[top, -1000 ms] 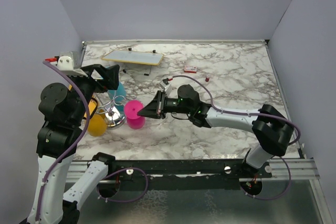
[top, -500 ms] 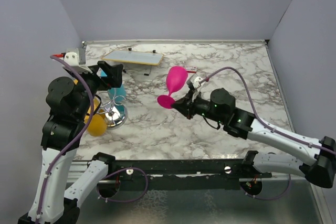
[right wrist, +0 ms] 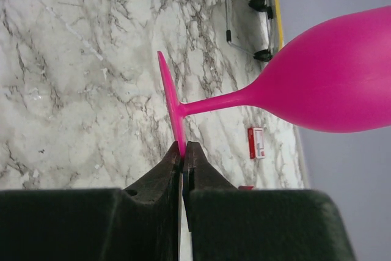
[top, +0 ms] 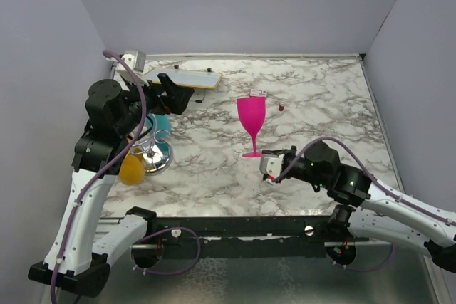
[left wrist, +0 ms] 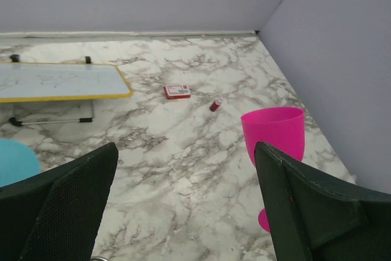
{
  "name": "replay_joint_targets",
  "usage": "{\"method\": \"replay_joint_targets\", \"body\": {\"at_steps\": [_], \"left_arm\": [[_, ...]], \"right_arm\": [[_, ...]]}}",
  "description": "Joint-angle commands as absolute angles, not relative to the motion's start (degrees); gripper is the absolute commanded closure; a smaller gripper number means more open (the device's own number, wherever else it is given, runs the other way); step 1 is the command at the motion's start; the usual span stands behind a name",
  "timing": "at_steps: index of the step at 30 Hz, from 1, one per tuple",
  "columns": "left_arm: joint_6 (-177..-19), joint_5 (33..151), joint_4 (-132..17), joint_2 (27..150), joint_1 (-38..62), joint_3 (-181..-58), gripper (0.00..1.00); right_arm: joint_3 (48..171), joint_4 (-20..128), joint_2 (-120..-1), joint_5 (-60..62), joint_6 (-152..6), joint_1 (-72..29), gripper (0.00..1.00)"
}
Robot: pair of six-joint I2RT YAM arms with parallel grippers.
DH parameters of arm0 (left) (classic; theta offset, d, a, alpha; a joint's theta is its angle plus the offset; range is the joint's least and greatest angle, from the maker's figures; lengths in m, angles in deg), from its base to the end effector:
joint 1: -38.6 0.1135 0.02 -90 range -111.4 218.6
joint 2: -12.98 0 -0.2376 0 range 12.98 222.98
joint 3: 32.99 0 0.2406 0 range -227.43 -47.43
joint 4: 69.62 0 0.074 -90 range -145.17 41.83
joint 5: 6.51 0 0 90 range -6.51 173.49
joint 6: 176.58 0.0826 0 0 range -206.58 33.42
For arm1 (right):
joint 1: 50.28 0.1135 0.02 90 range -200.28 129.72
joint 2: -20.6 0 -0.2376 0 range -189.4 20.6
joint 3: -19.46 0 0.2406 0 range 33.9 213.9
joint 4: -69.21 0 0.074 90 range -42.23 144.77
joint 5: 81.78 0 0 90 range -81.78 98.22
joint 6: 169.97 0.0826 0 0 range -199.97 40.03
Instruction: Take the wine glass off the wine glass rack
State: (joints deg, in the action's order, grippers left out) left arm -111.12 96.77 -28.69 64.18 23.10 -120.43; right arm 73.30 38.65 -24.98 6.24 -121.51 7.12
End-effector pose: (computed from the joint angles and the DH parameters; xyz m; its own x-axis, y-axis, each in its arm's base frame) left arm 0.2060 -0.0768 0.4283 -0.2713 -0.3442 -0.8988 0.4046 0.8066 -0.4310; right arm 0.1251 0.2009 0.2584 0.4167 -0.5785 -0.7012 -0.7787 0.1709 -0.6037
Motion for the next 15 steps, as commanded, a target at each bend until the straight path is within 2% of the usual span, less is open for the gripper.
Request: {"method": "replay_joint_targets", "body": {"at_steps": [1,5,9,15], "left_arm": [[-112.65,111.33,-31.29,67.45,22.87,-123.50,0.04],[-117.21,120.77,-31.95,71.60,22.80,-122.86,0.08],[-119.91,126.21,-33.29,74.03,21.69,-120.92,0.11],[-121.42,127.72,-34.14,75.39,16.72,-120.21,0.11]], "right_arm": [[71.87,35.86,-18.21,6.12,-137.04,8.42,0.99],[71.92,26.98,-12.93,2.03,-153.21,8.47,0.99],[70.58,22.46,-9.20,6.74,-163.92,8.46,0.99],[67.08,20.69,-5.26,13.39,-171.92,8.44,0.99]]}}
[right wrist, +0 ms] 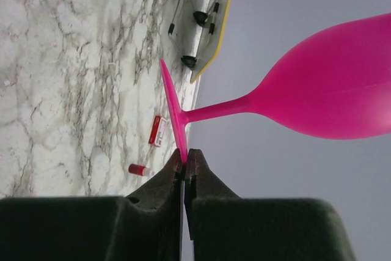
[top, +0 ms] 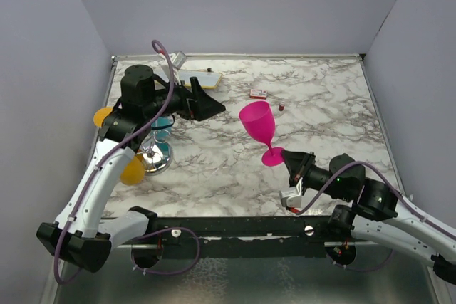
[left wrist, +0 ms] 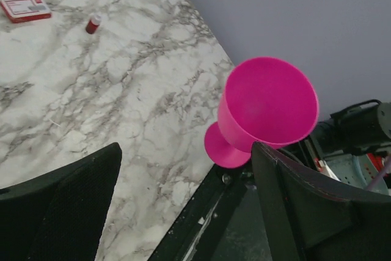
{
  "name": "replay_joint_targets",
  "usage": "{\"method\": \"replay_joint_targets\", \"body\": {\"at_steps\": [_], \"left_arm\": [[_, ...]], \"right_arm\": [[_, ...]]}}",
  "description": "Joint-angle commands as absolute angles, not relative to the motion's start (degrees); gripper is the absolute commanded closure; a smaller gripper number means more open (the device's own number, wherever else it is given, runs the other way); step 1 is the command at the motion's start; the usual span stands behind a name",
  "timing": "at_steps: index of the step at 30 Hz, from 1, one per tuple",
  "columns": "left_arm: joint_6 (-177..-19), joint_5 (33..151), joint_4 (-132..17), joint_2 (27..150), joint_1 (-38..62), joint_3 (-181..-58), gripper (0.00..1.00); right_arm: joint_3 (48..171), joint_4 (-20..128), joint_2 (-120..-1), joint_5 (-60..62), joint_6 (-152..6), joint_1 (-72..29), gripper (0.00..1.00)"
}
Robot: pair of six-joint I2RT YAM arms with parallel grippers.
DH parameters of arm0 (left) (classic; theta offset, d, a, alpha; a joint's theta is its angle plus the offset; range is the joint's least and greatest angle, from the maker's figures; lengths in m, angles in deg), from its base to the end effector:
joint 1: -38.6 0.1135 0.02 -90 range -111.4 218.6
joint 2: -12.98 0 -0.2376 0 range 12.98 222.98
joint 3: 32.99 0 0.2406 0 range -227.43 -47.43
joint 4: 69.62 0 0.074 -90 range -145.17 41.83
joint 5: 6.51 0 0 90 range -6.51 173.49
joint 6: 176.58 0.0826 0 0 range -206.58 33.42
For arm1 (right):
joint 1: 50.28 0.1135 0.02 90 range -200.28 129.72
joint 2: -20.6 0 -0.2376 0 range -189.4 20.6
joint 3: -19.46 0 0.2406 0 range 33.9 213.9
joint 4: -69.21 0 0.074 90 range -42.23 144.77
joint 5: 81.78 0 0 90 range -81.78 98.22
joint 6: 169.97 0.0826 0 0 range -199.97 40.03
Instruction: Take the wine glass off the wine glass rack
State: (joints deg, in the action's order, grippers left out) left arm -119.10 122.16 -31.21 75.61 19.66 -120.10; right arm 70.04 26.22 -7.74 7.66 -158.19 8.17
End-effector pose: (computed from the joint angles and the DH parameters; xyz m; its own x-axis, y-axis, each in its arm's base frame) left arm 0.2331 -0.1346 0.3909 -0.6366 -0.2253 -0.7375 0.5750 0.4987 -0.6486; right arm 0.0935 0.1538 0.2619 0.8010 -0.5662 -0.1943 -0.3564 -0.1903 -0.9147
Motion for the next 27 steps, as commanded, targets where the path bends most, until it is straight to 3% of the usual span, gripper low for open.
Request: {"method": "replay_joint_targets", "body": {"at_steps": [1,7,17,23,27], "left_arm": [[-121.60,128.03,-34.11,75.84,15.80,-120.21,0.12],[-121.96,126.54,-34.01,78.33,9.34,-119.44,0.18],[-123.43,117.15,-31.25,86.88,-1.46,-123.46,0.36],[-124.13,114.27,-29.95,87.15,-1.47,-124.49,0.37],[-123.42,111.05,-29.45,84.55,-1.47,-124.75,0.28]], "right_arm": [[66.17,21.50,-4.33,13.68,-172.85,8.51,0.99],[62.47,24.93,0.78,13.59,-176.11,8.47,0.99],[61.51,23.61,2.57,13.97,-178.15,8.50,0.99],[60.48,24.11,4.34,14.37,-179.31,8.47,0.99],[59.84,24.38,5.49,14.37,-179.26,8.45,0.99]]}}
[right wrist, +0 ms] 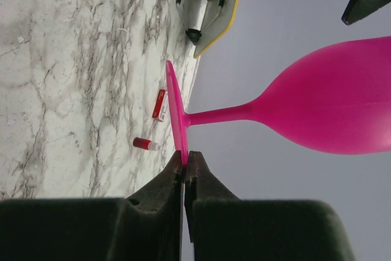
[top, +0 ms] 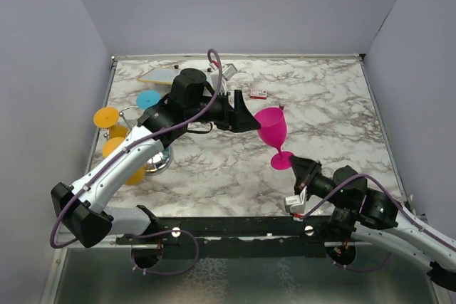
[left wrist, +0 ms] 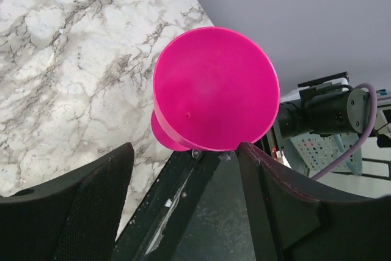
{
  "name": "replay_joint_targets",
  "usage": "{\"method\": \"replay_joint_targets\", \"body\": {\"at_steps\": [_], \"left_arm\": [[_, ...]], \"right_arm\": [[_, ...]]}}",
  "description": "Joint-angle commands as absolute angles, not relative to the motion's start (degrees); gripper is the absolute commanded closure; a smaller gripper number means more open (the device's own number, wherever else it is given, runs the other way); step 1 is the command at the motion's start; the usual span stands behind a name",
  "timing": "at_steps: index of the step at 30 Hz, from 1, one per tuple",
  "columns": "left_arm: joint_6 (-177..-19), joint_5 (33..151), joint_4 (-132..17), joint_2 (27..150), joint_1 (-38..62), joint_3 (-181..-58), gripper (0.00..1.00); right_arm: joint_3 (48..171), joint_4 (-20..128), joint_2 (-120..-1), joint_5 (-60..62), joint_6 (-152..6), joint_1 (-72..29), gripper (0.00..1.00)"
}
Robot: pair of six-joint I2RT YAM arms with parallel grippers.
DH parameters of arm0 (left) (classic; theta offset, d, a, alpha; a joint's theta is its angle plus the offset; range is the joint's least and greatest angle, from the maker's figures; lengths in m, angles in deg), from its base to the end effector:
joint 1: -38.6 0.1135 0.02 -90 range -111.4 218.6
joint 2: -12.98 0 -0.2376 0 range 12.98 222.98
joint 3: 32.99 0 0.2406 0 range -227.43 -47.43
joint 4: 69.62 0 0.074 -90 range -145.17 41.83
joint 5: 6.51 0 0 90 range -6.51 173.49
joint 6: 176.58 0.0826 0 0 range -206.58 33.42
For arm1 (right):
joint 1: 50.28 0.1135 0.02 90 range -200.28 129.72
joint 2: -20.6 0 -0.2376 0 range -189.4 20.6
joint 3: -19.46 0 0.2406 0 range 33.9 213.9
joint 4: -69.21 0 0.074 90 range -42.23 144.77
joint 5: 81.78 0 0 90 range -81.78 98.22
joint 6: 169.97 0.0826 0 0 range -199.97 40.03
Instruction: Take the wine glass off the wine glass rack
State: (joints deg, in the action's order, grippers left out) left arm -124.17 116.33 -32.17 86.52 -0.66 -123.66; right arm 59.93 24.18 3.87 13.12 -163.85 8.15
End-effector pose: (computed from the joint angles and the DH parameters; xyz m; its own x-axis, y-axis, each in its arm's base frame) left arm 0.2172 -0.2353 0.3624 -0.7776 -0.0264 -0.6282 0.5693 0.3945 -0.7213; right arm 0.0889 0.1312 0.2220 0.7824 -0.6191 -0.0685 -0.2751 -0.2447 -0.9298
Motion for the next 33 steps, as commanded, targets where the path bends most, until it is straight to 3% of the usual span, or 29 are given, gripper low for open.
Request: {"method": "replay_joint_targets", "body": {"at_steps": [1,5,11,19,27,33], "left_arm": [[-123.05,109.72,-29.03,83.78,-1.47,-124.79,0.26],[-122.81,105.71,-27.52,81.33,-1.43,-124.84,0.19],[-124.87,104.36,-27.73,80.81,-1.47,-125.23,0.18],[-126.93,108.61,-27.86,85.63,-1.74,-124.79,0.37],[-126.26,112.04,-27.78,87.34,-2.29,-124.08,0.45],[-125.52,114.11,-27.02,85.99,-2.35,-121.85,0.68]], "right_arm": [[59.71,24.56,5.68,14.26,-179.33,8.50,0.99],[59.64,24.71,5.61,14.16,-179.67,8.43,0.99],[59.48,24.88,5.14,13.65,-180.11,8.50,0.99],[59.22,26.22,4.76,12.88,-181.09,8.46,0.99],[59.04,24.71,4.10,15.14,-183.07,8.50,0.99],[58.91,24.56,3.07,16.23,-183.10,8.51,0.99]]}}
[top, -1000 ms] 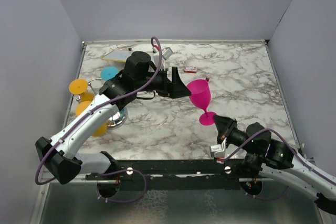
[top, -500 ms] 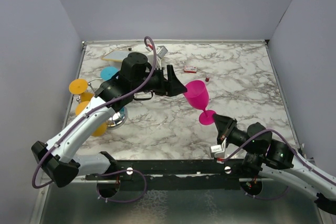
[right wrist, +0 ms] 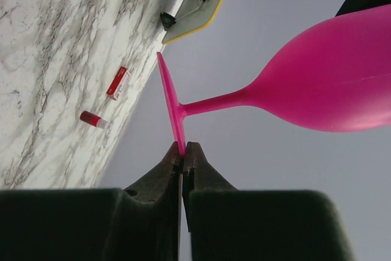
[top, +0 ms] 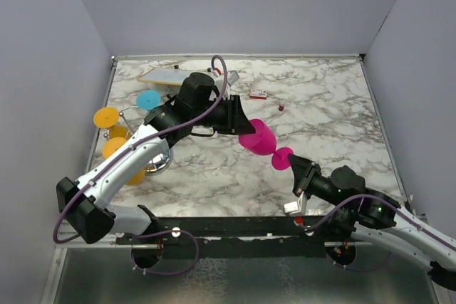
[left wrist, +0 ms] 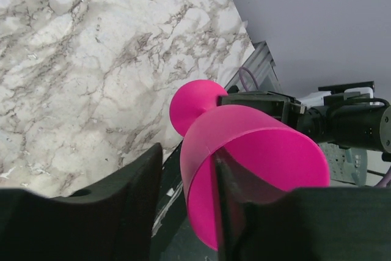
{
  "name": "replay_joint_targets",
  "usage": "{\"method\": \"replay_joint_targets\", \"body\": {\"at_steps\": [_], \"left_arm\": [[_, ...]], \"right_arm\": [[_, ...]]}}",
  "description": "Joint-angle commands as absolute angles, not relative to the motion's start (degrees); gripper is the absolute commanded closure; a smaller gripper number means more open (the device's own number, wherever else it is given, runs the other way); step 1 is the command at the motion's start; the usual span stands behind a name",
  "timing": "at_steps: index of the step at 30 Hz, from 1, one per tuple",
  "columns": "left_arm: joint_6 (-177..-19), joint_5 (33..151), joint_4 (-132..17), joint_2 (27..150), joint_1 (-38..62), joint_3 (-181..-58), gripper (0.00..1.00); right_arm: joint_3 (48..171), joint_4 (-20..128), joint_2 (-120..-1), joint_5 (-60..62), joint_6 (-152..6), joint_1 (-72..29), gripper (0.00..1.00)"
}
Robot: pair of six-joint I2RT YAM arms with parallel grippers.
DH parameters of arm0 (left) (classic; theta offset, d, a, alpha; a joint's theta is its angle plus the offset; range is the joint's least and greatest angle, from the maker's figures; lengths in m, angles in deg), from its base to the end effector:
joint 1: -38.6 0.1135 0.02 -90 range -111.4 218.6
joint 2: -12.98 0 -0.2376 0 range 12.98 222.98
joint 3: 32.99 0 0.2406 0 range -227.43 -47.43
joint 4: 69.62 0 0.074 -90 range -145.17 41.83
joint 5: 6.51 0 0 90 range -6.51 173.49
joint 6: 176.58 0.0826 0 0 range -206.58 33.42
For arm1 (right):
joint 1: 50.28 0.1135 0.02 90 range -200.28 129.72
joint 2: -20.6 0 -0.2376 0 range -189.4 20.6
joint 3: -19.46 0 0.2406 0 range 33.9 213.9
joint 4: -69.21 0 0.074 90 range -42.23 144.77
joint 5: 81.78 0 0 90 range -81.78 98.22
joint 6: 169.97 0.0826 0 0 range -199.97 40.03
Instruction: Take the wine glass off the wine glass rack
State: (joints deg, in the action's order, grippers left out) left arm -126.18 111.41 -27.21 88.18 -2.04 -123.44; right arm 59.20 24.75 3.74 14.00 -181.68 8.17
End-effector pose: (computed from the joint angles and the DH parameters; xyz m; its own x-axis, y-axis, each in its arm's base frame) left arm 0.2193 -0.2392 0.3394 -0.8352 -0.0254 -0.5493 0.4662 0.4971 -0.7318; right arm 0.0906 0.1316 0.2185 0.8213 -0.5243 0.2250 -0.0263 -0.4288 -0.9030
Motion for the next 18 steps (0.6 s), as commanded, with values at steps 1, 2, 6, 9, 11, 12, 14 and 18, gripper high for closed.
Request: {"method": "replay_joint_targets", "body": {"at_steps": [1,2,6,9,11,12,14,18], "left_arm": [[-125.26,113.34,-26.51,85.52,-2.35,-121.60,0.71],[-124.90,112.42,-26.11,85.01,-2.35,-121.54,0.75],[-123.45,108.17,-23.66,83.38,-2.35,-122.27,0.92],[-121.99,104.14,-21.34,83.12,-2.35,-123.70,1.00],[-121.06,100.31,-19.75,83.18,-2.35,-124.99,1.00],[-120.51,98.06,-18.88,83.39,-2.35,-125.25,1.00],[-119.59,92.83,-16.88,84.18,-2.35,-128.28,1.00],[-116.42,81.44,-12.78,87.95,-2.31,-134.26,1.00]], "right_arm": [[58.83,24.73,2.96,16.05,-182.99,8.49,0.99],[58.72,24.94,2.82,15.90,-182.72,8.51,0.99],[59.33,24.85,1.20,14.10,-181.22,8.51,0.93],[59.93,25.76,0.18,11.73,-178.97,8.50,0.73],[60.68,26.39,-0.55,9.79,-176.11,8.45,0.64],[61.07,26.63,-1.00,8.59,-174.28,8.49,0.58],[62.21,27.17,-1.88,6.34,-170.18,8.49,0.34],[64.91,32.47,-4.00,4.14,-152.86,8.49,0.01]]}}
